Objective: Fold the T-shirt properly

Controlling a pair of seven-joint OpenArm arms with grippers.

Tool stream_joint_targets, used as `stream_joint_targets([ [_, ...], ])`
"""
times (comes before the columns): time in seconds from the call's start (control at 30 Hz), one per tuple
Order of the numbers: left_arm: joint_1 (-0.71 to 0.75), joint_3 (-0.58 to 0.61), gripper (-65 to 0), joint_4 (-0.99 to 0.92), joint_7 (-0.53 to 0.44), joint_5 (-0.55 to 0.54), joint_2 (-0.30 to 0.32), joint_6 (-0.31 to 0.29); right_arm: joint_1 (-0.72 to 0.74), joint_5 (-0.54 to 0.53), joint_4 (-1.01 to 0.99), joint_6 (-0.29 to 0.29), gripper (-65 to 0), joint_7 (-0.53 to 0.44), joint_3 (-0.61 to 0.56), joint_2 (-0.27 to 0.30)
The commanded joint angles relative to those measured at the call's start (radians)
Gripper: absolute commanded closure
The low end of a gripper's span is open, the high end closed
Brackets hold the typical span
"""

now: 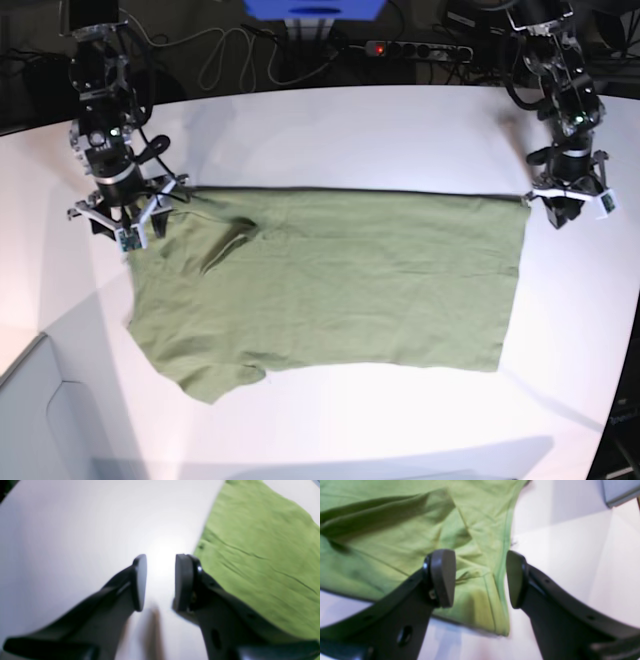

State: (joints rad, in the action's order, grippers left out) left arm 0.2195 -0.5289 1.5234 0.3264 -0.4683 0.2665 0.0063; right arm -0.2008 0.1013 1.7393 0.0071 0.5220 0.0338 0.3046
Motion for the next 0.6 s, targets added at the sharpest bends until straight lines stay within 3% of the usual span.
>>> stream_joint_targets([
  [0.0,0.001,-0.009,-19.0,0.019,-0.023,-0.007,0.015,-0.004,0.01,0.001,0.021,0.0,-31.6,-0.023,0.007,0.009],
  [0.1,-0.002,-0.007,-20.7,0.01,-0.023,-0.007,0.017,-0.004,-0.001,0.001,0.021,0.0,-31.8,-0.023,0.007,0.009],
  [0.3,-0.004,-0.001,-32.2,0.01,-0.023,-0.008,0.001,-0.006,-0.041,0.001,0.061,0.001,-31.8,-0.024,0.007,0.012],
  [0.47,-0.005,0.0,-32.3,0.002,-0.023,-0.008,-0.014,-0.006,-0.061,0.001,0.078,0.001,-31.8,-0.024,0.007,0.011],
  [0.57,-0.013,0.059,-32.3,-0.059,-0.033,-0.008,-0.008,-0.006,-0.076,0.001,0.08,0.001,-31.8,-0.027,0.007,0.011],
])
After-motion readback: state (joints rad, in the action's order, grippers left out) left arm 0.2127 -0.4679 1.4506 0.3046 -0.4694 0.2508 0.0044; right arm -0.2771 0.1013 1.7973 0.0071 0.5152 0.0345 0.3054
